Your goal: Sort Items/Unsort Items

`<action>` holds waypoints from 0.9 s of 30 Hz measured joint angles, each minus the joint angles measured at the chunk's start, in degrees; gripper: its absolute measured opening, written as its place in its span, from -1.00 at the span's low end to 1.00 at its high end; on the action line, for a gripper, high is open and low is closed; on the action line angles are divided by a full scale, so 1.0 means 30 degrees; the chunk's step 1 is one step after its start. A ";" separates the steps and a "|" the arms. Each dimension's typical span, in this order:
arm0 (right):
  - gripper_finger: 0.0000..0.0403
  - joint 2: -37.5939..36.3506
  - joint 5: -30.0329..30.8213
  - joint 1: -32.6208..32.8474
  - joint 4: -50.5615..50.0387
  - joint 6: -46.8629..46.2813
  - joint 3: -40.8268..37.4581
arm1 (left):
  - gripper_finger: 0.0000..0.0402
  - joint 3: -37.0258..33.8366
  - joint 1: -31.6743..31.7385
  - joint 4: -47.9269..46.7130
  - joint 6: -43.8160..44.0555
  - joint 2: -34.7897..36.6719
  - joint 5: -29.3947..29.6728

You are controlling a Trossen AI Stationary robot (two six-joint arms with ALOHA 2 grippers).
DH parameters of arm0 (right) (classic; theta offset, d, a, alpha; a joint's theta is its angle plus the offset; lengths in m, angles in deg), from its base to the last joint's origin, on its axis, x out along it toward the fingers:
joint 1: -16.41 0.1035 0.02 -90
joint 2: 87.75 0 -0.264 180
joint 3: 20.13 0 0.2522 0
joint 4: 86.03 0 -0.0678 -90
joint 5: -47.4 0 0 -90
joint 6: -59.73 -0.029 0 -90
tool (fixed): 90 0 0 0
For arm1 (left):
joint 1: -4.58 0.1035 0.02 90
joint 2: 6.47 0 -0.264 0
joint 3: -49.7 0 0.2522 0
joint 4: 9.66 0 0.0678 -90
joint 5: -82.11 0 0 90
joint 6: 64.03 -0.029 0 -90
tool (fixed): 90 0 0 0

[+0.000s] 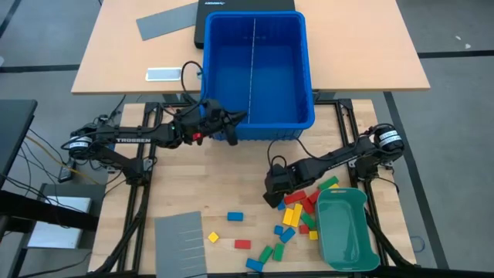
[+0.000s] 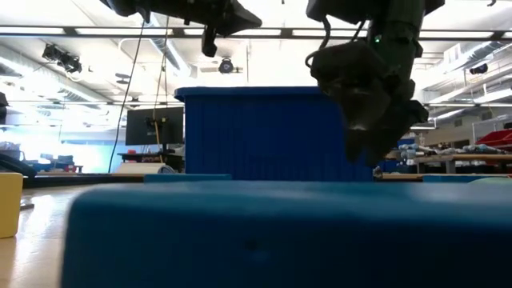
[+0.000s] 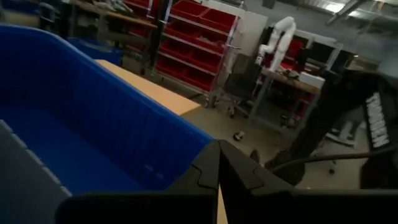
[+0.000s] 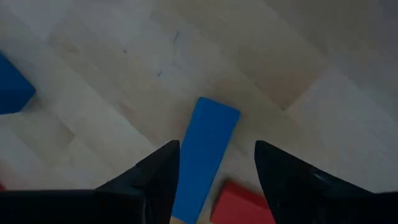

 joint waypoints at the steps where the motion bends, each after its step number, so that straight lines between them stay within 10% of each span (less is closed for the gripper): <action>1: 0.05 0.0000 -0.0015 0.0012 0.0043 0.0103 -0.0003 | -0.94 -0.0001 0.0000 -0.0070 0.0007 0.0007 -0.0279; 14: 0.05 0.0000 -0.0034 -0.0056 0.1180 0.1299 0.0002 | -0.98 0.0022 -0.1234 -0.0529 0.1706 0.0526 -0.7605; 27: 0.06 0.0000 -0.0621 -0.0155 0.2388 0.2193 0.0002 | -0.99 0.2035 -0.7938 -1.5563 0.1055 0.2988 -0.3154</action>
